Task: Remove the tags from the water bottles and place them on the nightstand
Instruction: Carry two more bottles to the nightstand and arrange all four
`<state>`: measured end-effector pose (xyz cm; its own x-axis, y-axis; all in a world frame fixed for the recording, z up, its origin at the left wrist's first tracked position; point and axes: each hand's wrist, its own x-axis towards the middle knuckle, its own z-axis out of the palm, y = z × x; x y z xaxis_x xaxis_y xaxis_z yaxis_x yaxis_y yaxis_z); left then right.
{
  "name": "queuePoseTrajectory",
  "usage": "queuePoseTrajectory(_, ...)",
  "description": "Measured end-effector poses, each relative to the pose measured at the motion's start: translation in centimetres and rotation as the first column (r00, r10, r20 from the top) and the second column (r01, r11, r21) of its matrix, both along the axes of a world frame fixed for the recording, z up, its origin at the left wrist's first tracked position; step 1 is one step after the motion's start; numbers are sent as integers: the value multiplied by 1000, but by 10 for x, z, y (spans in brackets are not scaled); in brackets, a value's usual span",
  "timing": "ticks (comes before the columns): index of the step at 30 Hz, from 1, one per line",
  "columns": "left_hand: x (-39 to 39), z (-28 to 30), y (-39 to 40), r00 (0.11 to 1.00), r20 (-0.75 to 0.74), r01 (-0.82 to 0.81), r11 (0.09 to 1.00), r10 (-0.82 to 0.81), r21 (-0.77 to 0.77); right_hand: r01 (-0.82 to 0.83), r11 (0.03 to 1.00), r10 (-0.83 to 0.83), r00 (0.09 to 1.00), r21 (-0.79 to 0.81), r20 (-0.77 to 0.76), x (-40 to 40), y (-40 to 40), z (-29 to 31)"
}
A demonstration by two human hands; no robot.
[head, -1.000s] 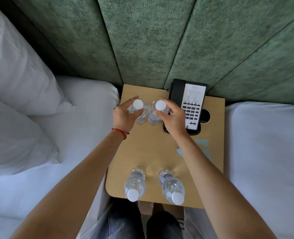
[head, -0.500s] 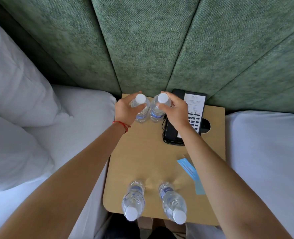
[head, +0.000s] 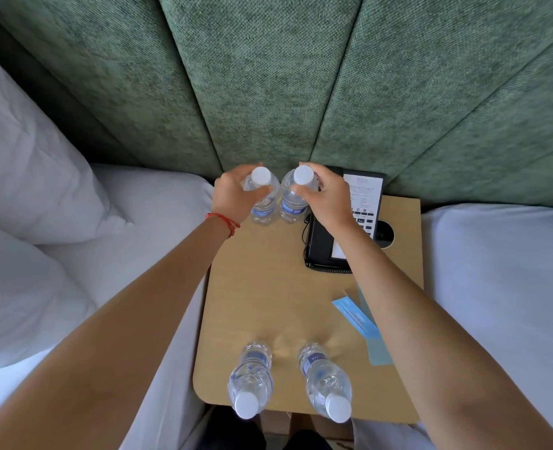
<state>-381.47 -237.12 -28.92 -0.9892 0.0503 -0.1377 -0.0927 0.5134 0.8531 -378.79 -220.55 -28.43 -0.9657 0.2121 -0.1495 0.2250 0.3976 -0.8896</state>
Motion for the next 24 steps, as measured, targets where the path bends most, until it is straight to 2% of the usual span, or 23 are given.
queuePoseTrajectory(10,0,7,4,995,-61,-78,996,75,-45,66,997,-66,998,-30,-19,-3,-2,4)
queuePoseTrajectory(18,-13,8,-10,992,-18,121,987,-124,-107,-130,991,130,991,-11,18,-9,5,9)
queuePoseTrajectory(22,-17,10,-14,981,29,196,974,-194,-113,-159,987,159,986,-19,38,-10,5,9)
queuePoseTrajectory(24,-16,10,-12,984,25,178,977,-176,-116,-134,991,135,990,-24,37,-8,2,7)
